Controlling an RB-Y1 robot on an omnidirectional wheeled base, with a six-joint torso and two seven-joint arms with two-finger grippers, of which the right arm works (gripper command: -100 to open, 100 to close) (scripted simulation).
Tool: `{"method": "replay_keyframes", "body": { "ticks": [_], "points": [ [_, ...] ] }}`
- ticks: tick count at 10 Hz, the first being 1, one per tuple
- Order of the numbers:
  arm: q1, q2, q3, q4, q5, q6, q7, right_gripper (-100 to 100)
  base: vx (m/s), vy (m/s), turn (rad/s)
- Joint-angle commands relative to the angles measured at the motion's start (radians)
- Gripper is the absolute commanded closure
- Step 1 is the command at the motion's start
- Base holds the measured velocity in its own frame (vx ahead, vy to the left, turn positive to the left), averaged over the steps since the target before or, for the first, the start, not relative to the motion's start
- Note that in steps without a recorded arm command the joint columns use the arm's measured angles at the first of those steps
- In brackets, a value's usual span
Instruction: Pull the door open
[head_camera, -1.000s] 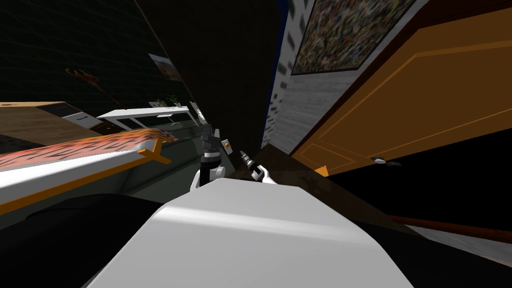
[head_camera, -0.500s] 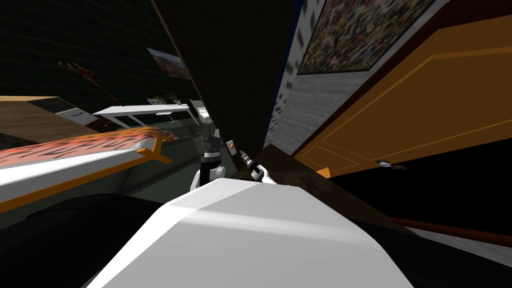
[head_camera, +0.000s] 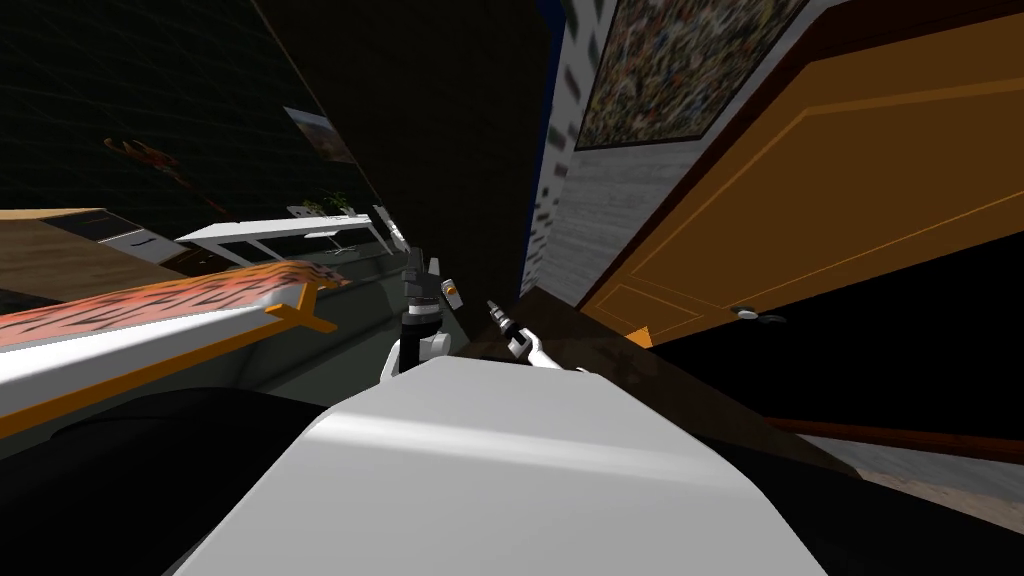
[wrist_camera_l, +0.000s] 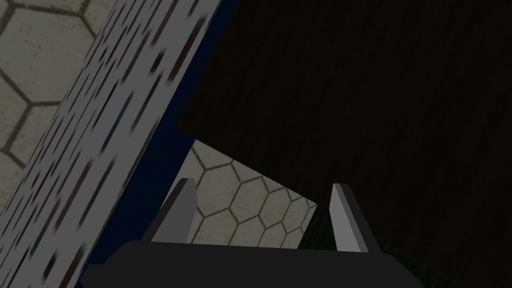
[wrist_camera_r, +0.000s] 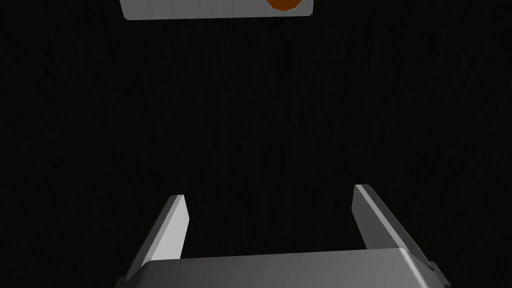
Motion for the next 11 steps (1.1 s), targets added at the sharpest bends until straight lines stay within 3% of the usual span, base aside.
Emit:
{"method": "replay_keyframes", "body": {
  "ticks": [1, 3, 6, 11],
  "points": [
    [-0.01, -0.028, -0.017, 0.002, -0.003, 0.003, -0.006, -100, -0.009, -0.079, -0.097],
    [-0.034, -0.048, -0.053, 0.039, -0.007, -0.006, -0.007, -100, 0.003, -0.053, -0.076],
    [-0.074, -0.06, -0.112, 0.098, -0.012, -0.021, -0.008, -100, 0.001, -0.016, -0.004],
    [-0.128, -0.036, -0.186, 0.17, -0.019, -0.044, -0.009, -100, -0.01, 0.064, 0.142]
  ]
}}
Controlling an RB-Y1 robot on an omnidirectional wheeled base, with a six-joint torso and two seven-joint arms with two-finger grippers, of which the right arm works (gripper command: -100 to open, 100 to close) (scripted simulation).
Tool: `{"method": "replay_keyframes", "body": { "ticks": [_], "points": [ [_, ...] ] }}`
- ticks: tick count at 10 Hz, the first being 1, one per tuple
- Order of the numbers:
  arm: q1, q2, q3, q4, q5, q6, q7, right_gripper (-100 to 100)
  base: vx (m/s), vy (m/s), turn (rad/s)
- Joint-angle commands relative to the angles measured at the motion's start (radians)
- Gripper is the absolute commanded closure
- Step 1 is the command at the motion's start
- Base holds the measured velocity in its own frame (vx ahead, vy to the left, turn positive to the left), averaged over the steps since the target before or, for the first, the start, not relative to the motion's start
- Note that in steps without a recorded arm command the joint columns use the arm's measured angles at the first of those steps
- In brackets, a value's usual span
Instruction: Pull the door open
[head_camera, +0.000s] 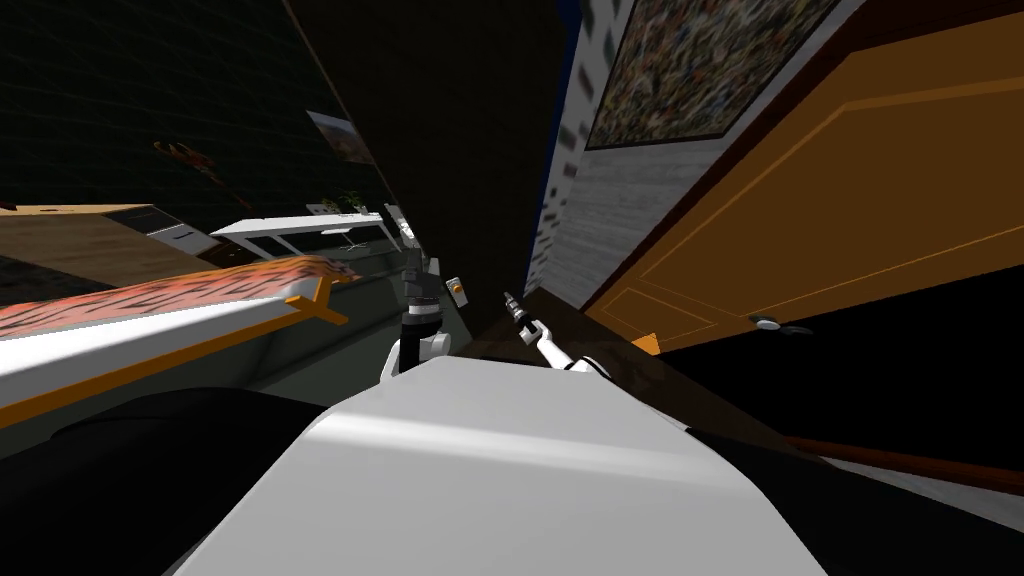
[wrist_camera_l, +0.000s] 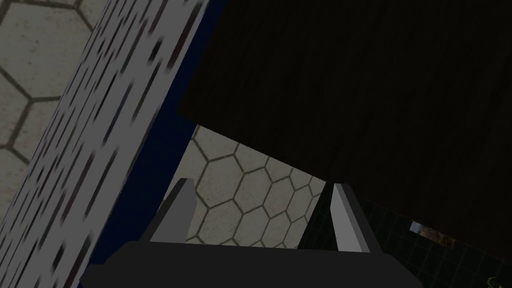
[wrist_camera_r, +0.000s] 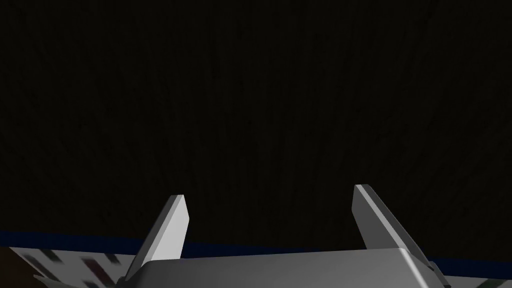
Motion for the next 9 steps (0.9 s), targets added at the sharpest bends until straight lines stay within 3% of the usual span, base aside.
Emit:
{"method": "replay_keyframes", "body": {
  "ticks": [1, 9],
  "points": [
    [-0.022, 0.015, -0.022, 0.028, -0.003, -0.009, -0.002, -100, 0.014, 0.153, 0.253],
    [-0.071, 0.083, -0.079, 0.082, -0.01, -0.032, -0.007, -100, 0.072, 0.174, 0.25]
  ]
}}
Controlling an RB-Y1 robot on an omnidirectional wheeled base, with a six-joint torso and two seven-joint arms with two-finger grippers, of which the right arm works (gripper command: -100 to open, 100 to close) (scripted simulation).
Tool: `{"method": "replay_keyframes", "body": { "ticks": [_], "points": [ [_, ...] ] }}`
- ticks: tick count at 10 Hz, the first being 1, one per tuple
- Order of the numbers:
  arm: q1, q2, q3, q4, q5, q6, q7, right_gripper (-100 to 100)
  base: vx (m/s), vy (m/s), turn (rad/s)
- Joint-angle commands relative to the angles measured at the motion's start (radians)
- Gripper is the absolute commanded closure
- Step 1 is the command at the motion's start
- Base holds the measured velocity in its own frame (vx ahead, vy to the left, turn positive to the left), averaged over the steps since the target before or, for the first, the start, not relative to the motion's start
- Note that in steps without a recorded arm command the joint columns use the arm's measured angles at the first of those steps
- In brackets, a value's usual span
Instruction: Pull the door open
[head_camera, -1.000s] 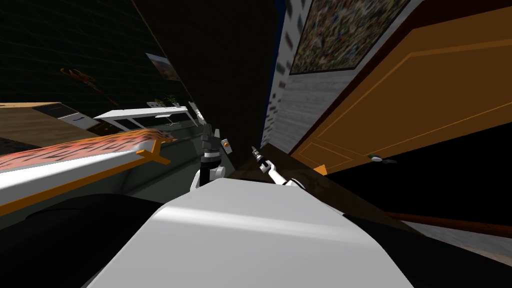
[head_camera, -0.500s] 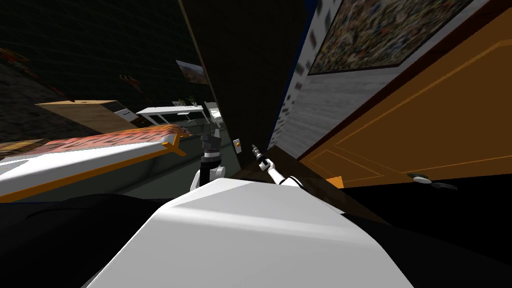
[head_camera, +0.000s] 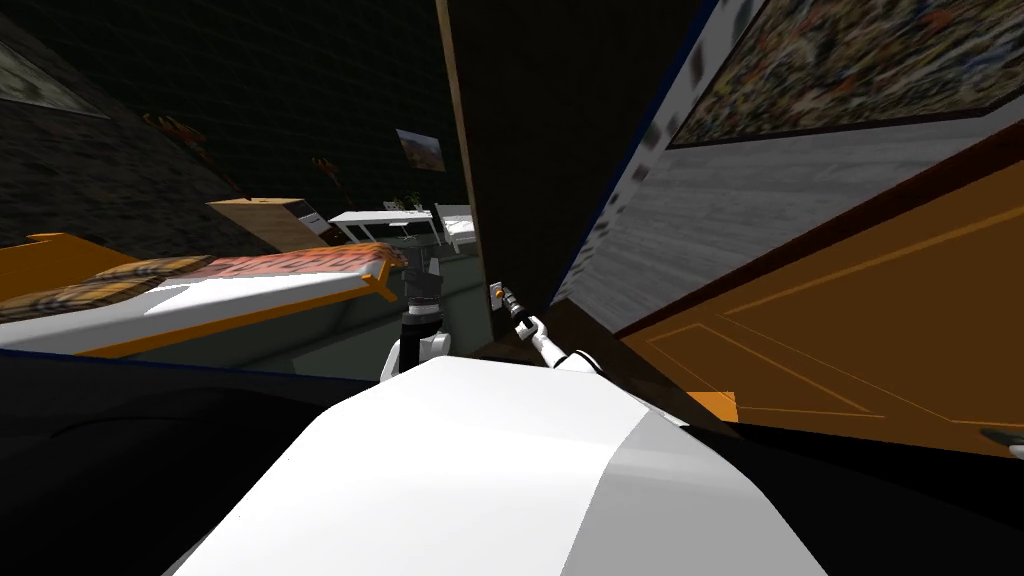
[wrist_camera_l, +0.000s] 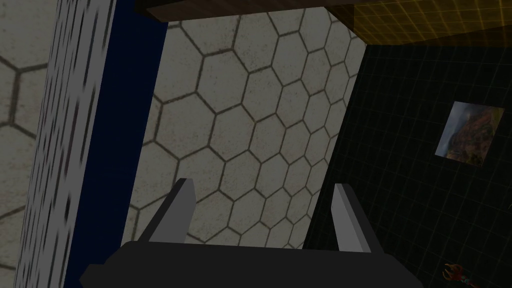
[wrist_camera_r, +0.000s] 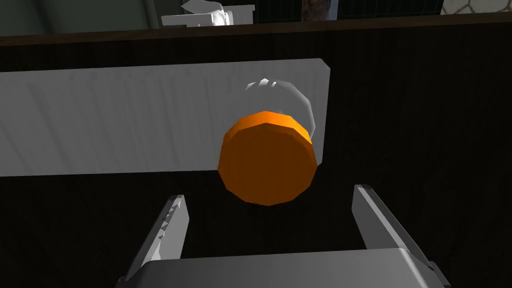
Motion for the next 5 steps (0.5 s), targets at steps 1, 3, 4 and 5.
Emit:
{"method": "replay_keyframes", "body": {
  "ticks": [1, 3, 4, 5],
  "points": [
    [-0.002, 0.01, -0.005, -0.003, -0.001, 0.002, -0.002, -100, 0.081, 0.143, 0.276],
    [-0.003, 0.007, -0.003, 0.0, 0.0, 0.0, -0.001, 100, 0.015, 0.025, -0.001],
    [-0.003, 0.007, -0.003, 0.0, 0.0, 0.0, -0.001, 100, -0.012, -0.02, 0.004],
    [-0.003, 0.007, -0.003, 0.0, 0.0, 0.0, -0.001, 100, -0.011, -0.018, 0.013]
  ]
}}
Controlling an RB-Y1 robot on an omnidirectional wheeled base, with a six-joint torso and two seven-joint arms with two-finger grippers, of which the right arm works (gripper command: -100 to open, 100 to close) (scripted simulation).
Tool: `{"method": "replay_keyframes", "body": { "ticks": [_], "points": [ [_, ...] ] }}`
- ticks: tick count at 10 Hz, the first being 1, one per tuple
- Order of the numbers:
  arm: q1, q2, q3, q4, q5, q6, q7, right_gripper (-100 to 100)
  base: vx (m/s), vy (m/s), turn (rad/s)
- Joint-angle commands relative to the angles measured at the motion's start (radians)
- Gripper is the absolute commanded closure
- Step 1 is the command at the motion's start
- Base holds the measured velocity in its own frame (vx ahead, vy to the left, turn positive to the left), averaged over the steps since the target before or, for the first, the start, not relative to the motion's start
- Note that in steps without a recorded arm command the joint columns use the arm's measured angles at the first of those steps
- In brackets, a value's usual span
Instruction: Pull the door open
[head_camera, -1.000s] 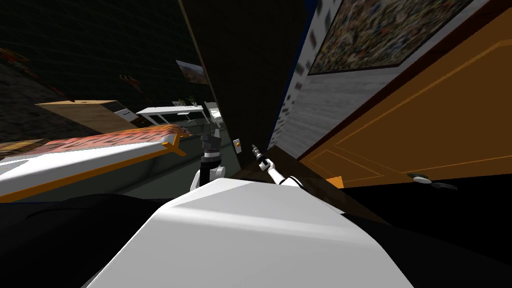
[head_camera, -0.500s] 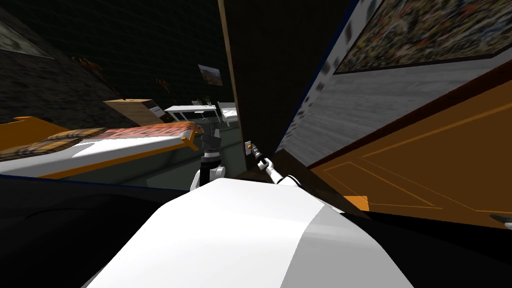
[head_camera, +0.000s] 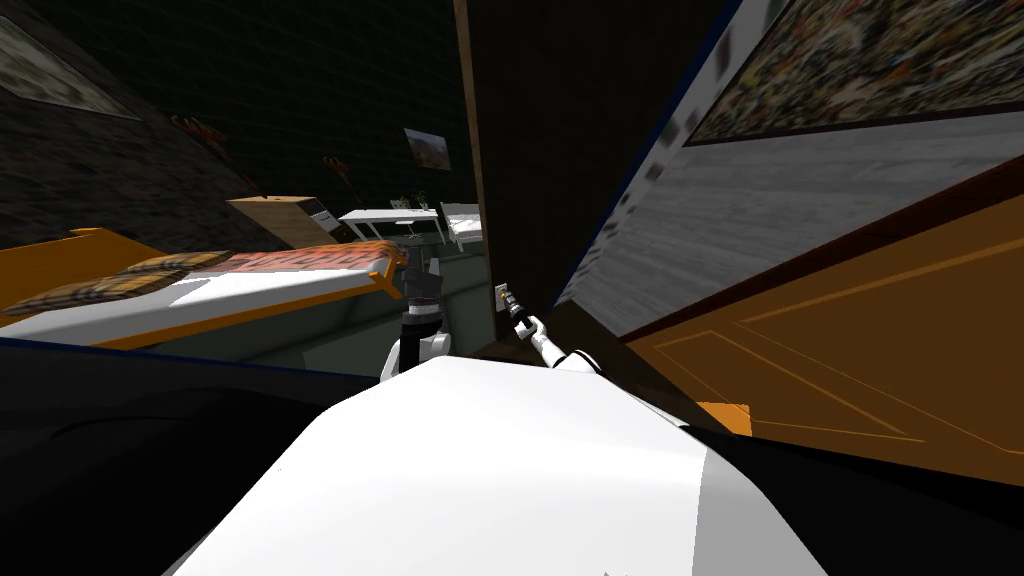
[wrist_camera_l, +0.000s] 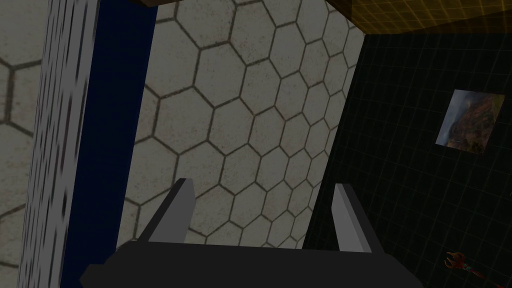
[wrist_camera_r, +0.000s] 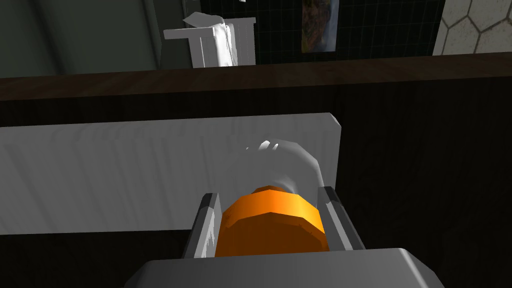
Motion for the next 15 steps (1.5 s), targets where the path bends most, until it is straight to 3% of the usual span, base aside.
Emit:
{"method": "replay_keyframes", "body": {
  "ticks": [1, 3, 4, 9, 13, 14, 15],
  "points": [
    [0.0, -0.001, -0.001, 0.0, -0.001, 0.0, -0.001, 100, -0.008, -0.01, 0.001],
    [0.0, -0.001, -0.001, 0.0, -0.001, 0.0, -0.001, 100, -0.003, -0.002, -0.002],
    [-0.001, -0.032, 0.011, 0.008, -0.001, -0.006, -0.017, 100, -0.058, -0.032, -0.117],
    [-0.01, -0.083, 0.037, 0.023, -0.003, -0.028, -0.061, 100, -0.099, -0.075, -0.093],
    [-0.026, -0.117, 0.073, 0.033, -0.006, -0.059, -0.117, 100, -0.026, -0.161, -0.004],
    [-0.023, -0.112, 0.092, 0.024, -0.001, -0.057, -0.115, -100, -0.104, -0.158, -0.211],
    [-0.023, -0.112, 0.104, 0.02, 0.001, -0.059, -0.122, -100, -0.166, -0.135, -0.197]
  ]
}}
